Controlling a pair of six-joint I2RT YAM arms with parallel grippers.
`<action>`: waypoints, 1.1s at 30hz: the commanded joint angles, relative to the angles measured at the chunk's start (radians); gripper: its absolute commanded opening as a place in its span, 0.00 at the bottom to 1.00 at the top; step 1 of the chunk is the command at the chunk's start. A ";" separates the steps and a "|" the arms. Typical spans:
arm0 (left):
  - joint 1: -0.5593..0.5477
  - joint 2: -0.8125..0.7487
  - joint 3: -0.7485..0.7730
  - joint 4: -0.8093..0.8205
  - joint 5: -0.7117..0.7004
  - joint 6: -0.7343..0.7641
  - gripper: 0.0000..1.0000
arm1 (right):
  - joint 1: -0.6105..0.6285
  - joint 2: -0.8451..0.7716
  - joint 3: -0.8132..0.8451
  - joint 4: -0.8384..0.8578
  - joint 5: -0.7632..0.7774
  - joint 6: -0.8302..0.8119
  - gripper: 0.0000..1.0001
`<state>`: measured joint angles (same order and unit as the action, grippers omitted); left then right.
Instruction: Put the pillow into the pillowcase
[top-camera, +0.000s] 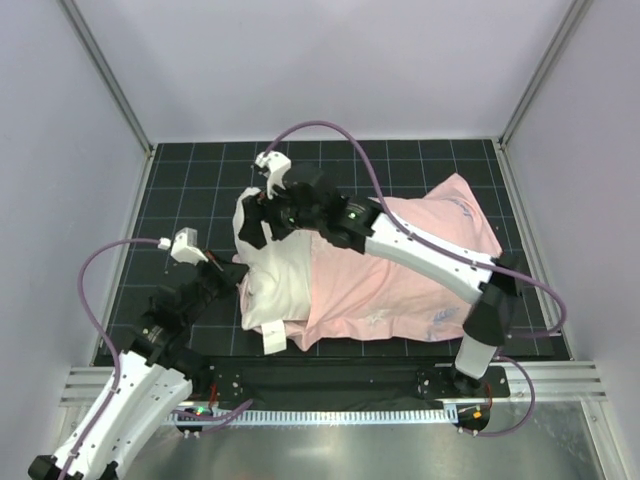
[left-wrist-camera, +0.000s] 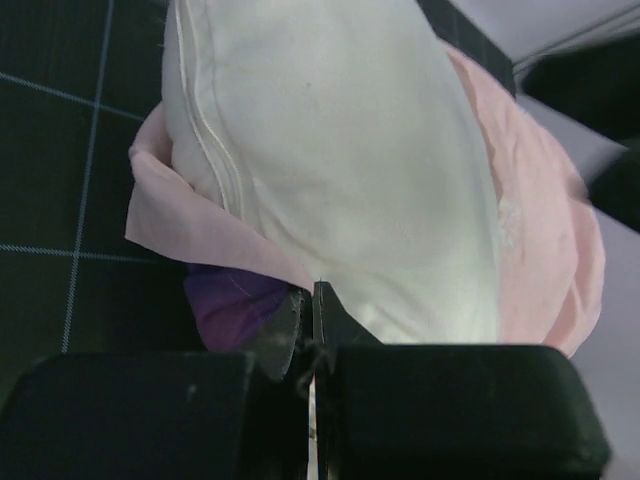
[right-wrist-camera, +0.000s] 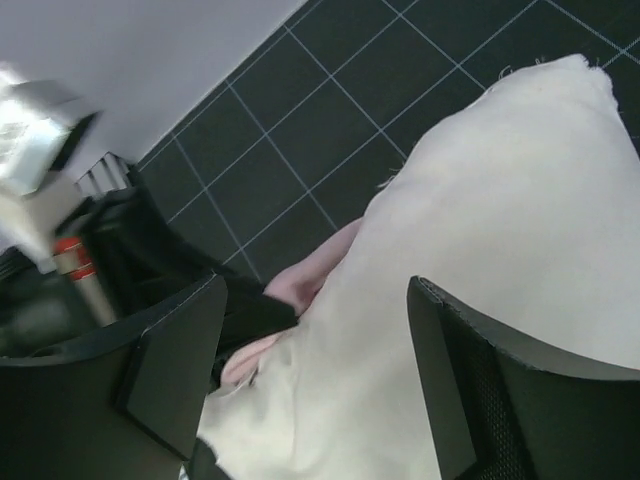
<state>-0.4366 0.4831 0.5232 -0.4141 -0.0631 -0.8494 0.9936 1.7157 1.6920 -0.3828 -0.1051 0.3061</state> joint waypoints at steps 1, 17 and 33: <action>-0.002 -0.109 0.026 -0.009 -0.119 -0.031 0.00 | 0.004 0.117 0.136 -0.034 0.067 -0.022 0.80; -0.002 -0.135 0.205 -0.233 -0.291 0.036 0.00 | 0.143 0.118 -0.199 -0.339 0.780 0.063 0.39; -0.004 -0.095 0.408 -0.330 -0.423 0.156 0.00 | 0.068 -0.157 -0.448 -0.654 1.119 0.185 0.04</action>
<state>-0.4591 0.4213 0.8467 -0.8356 -0.2626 -0.7597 1.1187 1.5902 1.3415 -0.7681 0.9634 0.5220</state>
